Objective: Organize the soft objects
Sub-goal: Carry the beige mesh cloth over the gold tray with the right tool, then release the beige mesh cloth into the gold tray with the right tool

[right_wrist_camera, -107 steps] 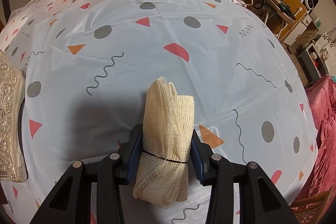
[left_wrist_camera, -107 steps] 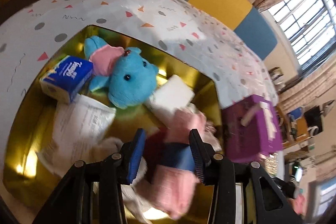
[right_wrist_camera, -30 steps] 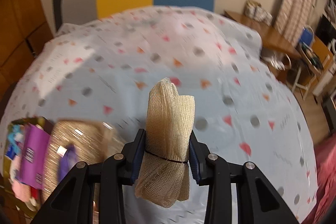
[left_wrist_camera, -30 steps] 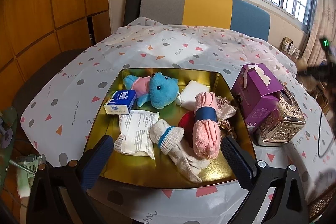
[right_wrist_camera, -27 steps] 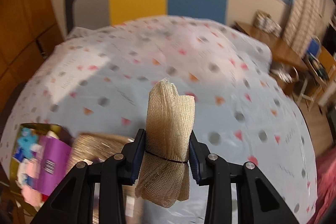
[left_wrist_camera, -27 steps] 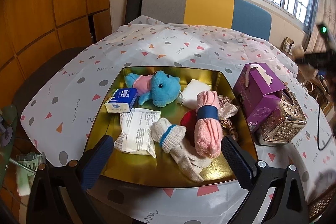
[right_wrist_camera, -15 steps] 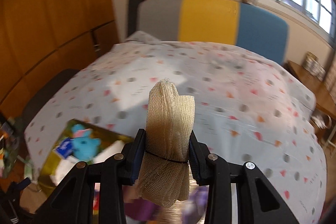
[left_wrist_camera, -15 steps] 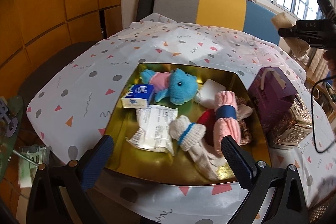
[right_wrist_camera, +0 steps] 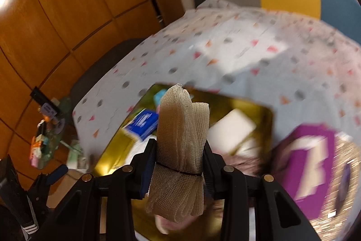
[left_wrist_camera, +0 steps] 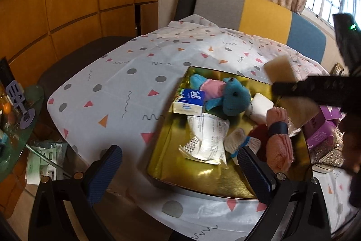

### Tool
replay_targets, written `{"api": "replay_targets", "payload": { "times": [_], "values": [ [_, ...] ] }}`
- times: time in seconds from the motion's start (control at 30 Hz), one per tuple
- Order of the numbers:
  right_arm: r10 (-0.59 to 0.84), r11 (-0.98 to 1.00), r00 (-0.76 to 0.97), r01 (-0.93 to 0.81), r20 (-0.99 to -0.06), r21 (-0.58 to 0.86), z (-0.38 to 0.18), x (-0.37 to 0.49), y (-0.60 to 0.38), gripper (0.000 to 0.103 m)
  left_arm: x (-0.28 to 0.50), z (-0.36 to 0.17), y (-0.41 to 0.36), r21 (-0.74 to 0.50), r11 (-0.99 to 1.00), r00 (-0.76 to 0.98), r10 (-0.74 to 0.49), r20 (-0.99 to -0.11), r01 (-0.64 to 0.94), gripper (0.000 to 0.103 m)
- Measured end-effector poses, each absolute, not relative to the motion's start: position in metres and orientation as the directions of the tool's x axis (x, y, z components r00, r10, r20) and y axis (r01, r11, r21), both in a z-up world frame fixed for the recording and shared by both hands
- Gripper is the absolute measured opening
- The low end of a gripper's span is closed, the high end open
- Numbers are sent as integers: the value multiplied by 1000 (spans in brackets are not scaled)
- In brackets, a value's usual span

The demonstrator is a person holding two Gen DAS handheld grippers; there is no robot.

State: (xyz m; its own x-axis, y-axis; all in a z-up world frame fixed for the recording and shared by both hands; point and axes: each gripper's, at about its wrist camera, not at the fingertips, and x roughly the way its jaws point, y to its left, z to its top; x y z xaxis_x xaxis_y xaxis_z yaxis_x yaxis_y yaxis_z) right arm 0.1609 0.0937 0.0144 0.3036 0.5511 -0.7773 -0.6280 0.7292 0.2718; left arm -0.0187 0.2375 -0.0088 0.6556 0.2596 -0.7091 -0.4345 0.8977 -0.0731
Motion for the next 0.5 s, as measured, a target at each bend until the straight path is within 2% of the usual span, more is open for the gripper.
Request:
{"api": "replay_targets", "payload": {
  "times": [0.2, 0.37, 0.5],
  "values": [
    [560, 704, 224, -636, -798, 316, -22, 153, 127, 38, -20, -8, 239, -74, 897, 658, 262, -706, -436, 103],
    [469, 757, 239, -605, -850, 248, -53, 158, 136, 40, -20, -5, 238, -74, 897, 661, 264, -703, -437, 103],
    [446, 773, 258, -594, -857, 224, -60, 158, 127, 43, -18, -5, 236, -76, 900, 664, 257, -702, -429, 103]
  ]
}}
